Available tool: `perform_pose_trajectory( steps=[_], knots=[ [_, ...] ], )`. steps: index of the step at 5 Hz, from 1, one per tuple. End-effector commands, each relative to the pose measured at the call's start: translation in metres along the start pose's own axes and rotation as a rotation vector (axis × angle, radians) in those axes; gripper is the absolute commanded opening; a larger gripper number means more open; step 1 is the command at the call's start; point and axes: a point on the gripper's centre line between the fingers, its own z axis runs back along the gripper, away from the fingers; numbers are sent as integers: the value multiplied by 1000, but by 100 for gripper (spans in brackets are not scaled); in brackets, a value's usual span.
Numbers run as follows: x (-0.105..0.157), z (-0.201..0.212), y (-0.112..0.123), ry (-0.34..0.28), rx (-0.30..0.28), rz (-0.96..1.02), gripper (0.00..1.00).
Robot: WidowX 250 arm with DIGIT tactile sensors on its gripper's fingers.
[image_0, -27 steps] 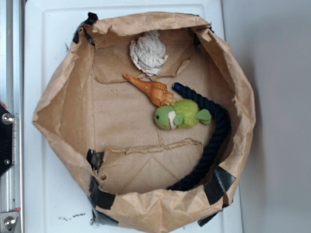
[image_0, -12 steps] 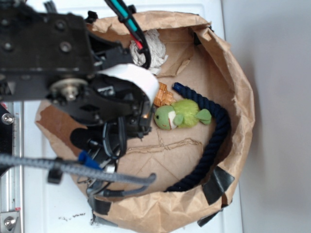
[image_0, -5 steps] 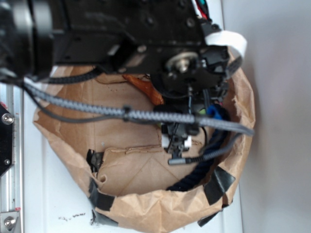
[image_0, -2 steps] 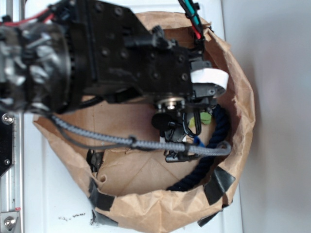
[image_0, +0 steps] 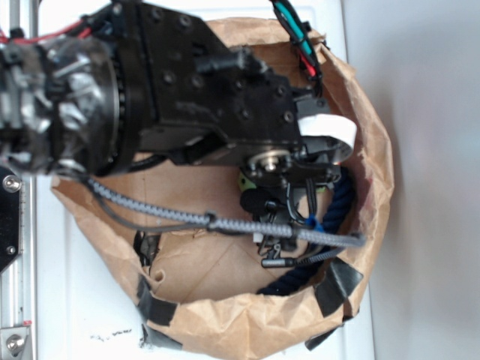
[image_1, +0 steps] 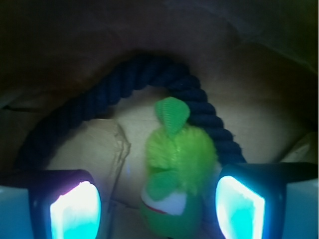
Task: Grab the green animal.
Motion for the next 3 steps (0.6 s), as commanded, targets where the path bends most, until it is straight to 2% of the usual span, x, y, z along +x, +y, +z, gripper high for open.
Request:
perform_pose_trajectory(
  steps=[1,3],
  knots=[
    [27,1,-4,-66,28,10,100],
    [31,-10,-3,-85,99,14,100]
  ],
)
